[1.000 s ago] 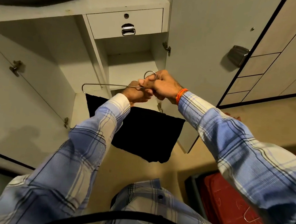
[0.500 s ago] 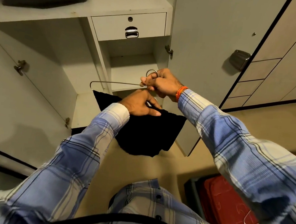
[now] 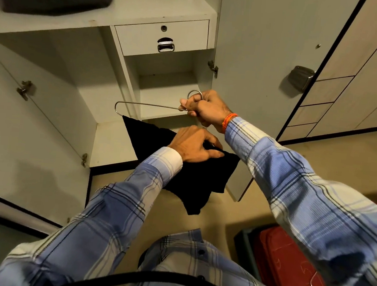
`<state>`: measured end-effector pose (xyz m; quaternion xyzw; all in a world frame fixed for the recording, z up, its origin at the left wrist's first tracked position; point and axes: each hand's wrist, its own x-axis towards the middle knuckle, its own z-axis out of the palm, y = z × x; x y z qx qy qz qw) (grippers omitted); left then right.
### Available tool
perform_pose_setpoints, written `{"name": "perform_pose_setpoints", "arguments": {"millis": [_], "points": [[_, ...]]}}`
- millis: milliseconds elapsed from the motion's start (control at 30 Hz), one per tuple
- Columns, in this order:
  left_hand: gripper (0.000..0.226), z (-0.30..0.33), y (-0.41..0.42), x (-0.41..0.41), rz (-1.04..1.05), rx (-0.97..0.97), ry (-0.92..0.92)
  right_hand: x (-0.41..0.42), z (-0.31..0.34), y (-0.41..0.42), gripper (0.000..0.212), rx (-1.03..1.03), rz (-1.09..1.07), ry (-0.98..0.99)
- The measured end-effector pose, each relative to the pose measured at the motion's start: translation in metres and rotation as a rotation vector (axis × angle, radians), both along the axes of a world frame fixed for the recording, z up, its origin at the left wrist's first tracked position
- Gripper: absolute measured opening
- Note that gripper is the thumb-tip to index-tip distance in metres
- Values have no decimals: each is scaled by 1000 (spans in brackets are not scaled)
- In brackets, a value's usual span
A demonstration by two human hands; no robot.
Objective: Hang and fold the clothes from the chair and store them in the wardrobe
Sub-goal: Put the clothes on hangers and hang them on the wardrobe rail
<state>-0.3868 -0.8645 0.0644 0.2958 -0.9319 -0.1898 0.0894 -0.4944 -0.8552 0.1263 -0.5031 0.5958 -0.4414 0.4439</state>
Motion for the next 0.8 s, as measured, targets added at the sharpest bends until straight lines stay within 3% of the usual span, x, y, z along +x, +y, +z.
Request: {"name": "perform_pose_setpoints", "arguments": {"millis": [100, 233, 433, 600, 800], "points": [[27, -2, 11, -3, -50, -27, 21, 1, -4, 0, 28, 12, -19, -36], [39, -7, 22, -12, 3, -231, -39, 5, -5, 0, 30, 15, -14, -44], [33, 3, 9, 11, -23, -70, 50, -2, -4, 3, 23, 20, -17, -25], [46, 12, -35, 57, 91, -193, -86, -16, -4, 5, 22, 22, -14, -9], [28, 13, -58, 90, 167, 4, -76, -17, -5, 8, 24, 76, 30, 0]]}}
